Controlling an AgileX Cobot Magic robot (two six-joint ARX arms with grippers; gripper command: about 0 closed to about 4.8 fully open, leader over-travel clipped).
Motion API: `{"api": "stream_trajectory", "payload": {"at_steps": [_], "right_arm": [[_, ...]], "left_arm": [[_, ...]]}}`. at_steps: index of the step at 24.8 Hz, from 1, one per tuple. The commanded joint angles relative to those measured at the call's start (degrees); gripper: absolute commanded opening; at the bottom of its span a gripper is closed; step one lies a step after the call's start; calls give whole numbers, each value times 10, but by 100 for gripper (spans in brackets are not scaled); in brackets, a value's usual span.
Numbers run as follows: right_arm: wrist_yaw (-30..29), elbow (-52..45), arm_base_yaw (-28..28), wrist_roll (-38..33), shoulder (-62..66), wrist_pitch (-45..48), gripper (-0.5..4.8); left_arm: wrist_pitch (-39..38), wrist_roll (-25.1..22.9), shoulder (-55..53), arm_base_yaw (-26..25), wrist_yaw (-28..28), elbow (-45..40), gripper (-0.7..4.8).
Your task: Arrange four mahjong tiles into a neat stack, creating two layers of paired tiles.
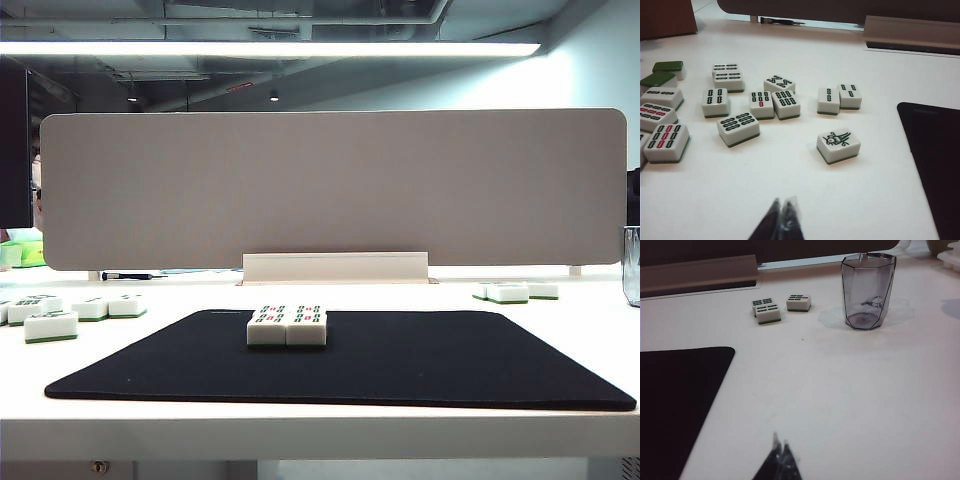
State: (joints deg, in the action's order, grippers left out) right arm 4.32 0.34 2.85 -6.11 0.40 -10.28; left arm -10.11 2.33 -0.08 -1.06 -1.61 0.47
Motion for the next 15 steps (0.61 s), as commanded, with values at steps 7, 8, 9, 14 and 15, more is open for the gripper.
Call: {"api": "stream_trajectory", "payload": {"at_steps": [7, 8, 9, 14, 15], "right_arm": [[0, 0, 0, 2, -5, 2, -1], [0, 0, 0, 2, -5, 2, -1], [0, 0, 0, 2, -5, 2, -1], [0, 0, 0, 2, -5, 5, -1], [0, 2, 0, 2, -5, 6, -1]], "left_arm": [[-7, -2, 0, -1, 3, -1, 8], [-7, -2, 0, -1, 3, -1, 8], [-7, -2, 0, -1, 3, -1, 8], [-7, -2, 0, -1, 3, -1, 8], [-7, -2, 0, -1, 3, -1, 8]]}}
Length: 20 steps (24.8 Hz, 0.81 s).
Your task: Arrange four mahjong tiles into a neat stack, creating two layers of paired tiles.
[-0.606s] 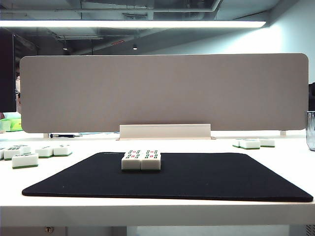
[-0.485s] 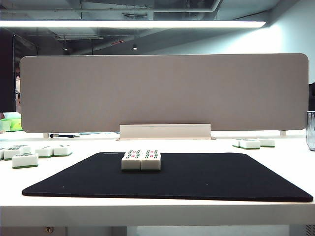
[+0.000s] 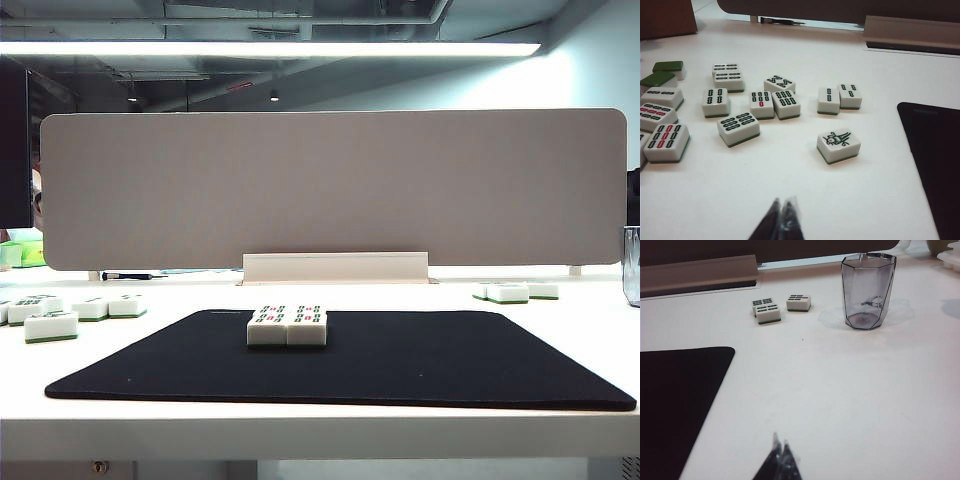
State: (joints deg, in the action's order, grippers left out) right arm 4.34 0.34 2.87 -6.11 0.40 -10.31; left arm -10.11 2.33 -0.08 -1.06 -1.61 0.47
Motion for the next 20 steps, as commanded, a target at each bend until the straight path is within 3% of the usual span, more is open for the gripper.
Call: {"api": "stream_trajectory", "payload": {"at_steps": [1, 5, 20], "right_arm": [[0, 5, 0, 2, -5, 9, -1], [0, 32, 0, -9, -5, 6, -2], [-5, 235, 0, -13, -4, -177, -1]], "left_arm": [[-7, -2, 0, -1, 3, -1, 8], [-7, -2, 0, -1, 3, -1, 8], [-7, -2, 0, -1, 3, -1, 27]]}}
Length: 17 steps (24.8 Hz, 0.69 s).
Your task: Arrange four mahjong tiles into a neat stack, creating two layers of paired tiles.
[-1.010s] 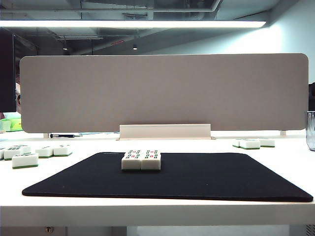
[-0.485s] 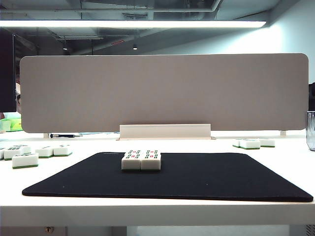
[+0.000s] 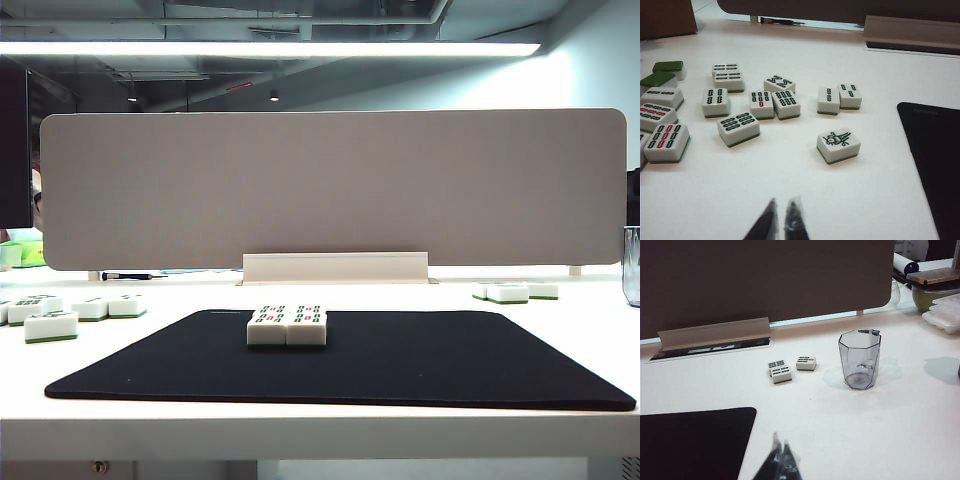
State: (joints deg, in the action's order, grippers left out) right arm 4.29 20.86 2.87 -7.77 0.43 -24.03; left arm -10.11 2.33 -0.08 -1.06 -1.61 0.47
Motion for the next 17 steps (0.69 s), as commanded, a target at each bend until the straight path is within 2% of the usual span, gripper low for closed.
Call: {"api": "stream_trajectory", "payload": {"at_steps": [1, 6, 14, 17], "right_arm": [[-6, 41, 0, 3, -5, -54, -1], [-38, 99, 0, 3, -5, -122, -1], [-193, 203, 0, 3, -4, -190, -1], [-221, 236, 0, 3, -4, -214, -1]], "left_arm": [[-7, -2, 0, -1, 3, -1, 27], [-7, -2, 0, -1, 3, -1, 26], [-6, -1, 0, -1, 3, -1, 26], [-6, 12, 0, -1, 3, -1, 26]]}}
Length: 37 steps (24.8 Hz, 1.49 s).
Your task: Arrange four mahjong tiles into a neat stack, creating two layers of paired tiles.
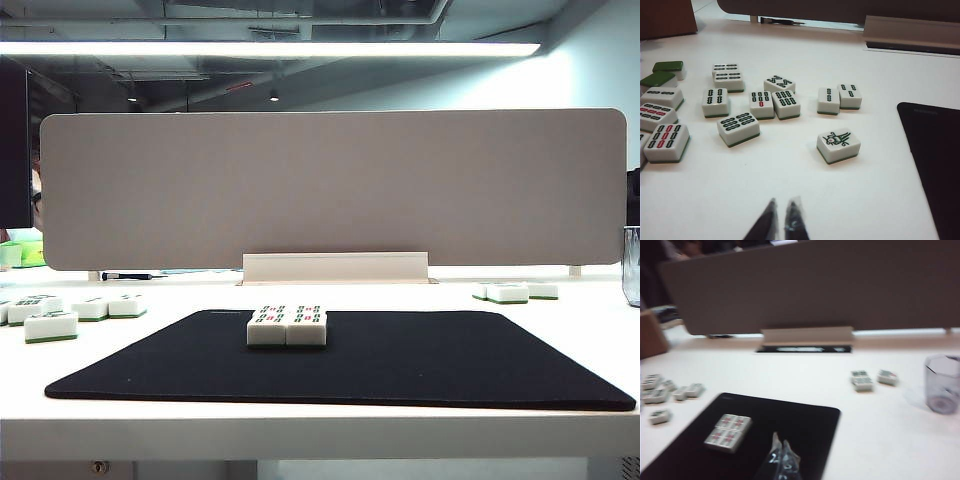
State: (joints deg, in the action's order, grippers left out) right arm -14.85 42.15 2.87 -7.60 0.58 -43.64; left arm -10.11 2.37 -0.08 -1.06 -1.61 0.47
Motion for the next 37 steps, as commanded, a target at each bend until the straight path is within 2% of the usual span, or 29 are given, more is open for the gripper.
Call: {"api": "stream_trajectory", "payload": {"at_steps": [1, 7, 16, 18, 23, 37], "right_arm": [[-36, 33, 0, 1, -6, -27, -1], [-71, 95, 0, 1, -6, -121, -1], [-126, 115, 0, 1, -6, -226, -1], [-139, 115, 0, 1, -6, -244, -1], [-138, 115, 0, 1, -6, -271, -1], [-137, 114, 0, 2, -6, -285, -1]], "left_arm": [[-6, 16, 0, -1, 3, -1, 26], [-6, 26, 0, -1, 3, -1, 26], [-6, 27, 0, -1, 5, -1, 26], [-6, 50, 0, -1, 6, -1, 26], [-5, 104, 0, 0, 13, 2, 26], [-29, 105, 0, 0, 40, 95, 26]]}}
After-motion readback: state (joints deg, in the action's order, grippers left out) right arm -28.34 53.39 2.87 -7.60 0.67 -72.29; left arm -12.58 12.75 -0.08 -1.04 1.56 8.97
